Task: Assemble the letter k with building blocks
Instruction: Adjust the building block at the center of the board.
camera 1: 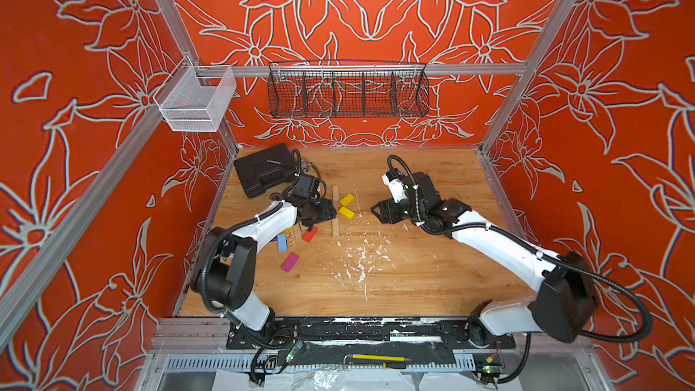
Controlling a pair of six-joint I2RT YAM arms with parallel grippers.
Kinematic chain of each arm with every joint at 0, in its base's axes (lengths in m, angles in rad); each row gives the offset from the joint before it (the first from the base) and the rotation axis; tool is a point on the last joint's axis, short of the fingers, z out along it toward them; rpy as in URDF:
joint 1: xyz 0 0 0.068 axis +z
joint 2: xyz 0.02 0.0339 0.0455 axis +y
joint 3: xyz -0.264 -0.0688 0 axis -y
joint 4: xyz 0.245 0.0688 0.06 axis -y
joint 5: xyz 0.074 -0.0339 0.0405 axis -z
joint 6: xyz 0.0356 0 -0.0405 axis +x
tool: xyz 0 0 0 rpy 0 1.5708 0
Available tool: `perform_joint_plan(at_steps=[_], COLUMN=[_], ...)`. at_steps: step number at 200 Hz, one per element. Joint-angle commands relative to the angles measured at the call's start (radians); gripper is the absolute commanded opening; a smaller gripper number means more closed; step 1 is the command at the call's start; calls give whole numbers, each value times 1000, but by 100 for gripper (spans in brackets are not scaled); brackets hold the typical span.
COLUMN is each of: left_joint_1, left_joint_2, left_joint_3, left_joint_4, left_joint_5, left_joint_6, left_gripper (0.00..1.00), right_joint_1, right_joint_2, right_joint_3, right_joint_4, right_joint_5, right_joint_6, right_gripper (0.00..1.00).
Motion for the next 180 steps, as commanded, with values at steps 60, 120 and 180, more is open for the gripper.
perform_joint_plan(at_steps=[60,120,180], left_joint_1=[5,6,6], left_joint_2=[140,182,213], left_joint_3=[43,55,75], left_joint_4=[113,135,140], left_joint_5=[87,83,97], left_joint_6=[5,8,14], left_gripper=[60,56,56], right_joint_1=[4,4,4], right_joint_2=[-13,-8,2], right_joint_3=[-16,-5,3], right_joint_4=[-48,-60,-70], right_joint_5=[-2,-2,-6], right_joint_6=[55,43,27], right_gripper=[74,74,75])
